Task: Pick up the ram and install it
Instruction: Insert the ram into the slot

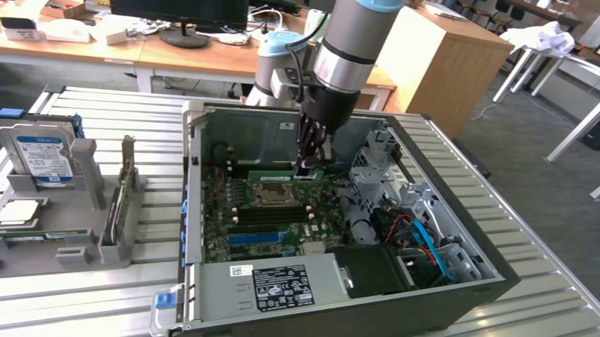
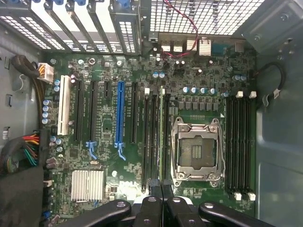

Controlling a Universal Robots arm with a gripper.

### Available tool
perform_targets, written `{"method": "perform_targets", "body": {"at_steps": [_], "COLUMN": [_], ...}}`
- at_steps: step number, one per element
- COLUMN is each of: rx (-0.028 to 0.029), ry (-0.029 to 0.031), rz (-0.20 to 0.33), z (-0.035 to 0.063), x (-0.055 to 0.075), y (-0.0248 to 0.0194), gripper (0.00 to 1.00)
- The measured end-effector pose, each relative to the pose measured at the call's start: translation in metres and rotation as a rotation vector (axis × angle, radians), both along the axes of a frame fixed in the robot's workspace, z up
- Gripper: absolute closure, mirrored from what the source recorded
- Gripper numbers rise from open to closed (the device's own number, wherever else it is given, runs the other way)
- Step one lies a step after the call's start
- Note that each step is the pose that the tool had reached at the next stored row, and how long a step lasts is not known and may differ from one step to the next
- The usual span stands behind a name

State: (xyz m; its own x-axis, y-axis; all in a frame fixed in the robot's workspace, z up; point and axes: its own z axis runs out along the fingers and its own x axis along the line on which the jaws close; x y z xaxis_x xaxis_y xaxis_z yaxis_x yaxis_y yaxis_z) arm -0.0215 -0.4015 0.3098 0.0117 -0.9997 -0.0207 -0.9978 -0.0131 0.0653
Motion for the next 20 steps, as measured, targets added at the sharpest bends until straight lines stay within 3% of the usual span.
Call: {"method": "perform_targets", "body": {"at_steps": [5,15,20], "rx": [-0.0001,0.0,-0.0001], "ry": [0.0001,0.0,0.0], "rz": [0.0,0.0,0.0], "z": [0.0,0.0,0.0], "x": [0.0,-0.002,-0.002], "y": [-0.0041,-0.0174,-0.0184], "gripper": [0.88,0.88,0.88]}}
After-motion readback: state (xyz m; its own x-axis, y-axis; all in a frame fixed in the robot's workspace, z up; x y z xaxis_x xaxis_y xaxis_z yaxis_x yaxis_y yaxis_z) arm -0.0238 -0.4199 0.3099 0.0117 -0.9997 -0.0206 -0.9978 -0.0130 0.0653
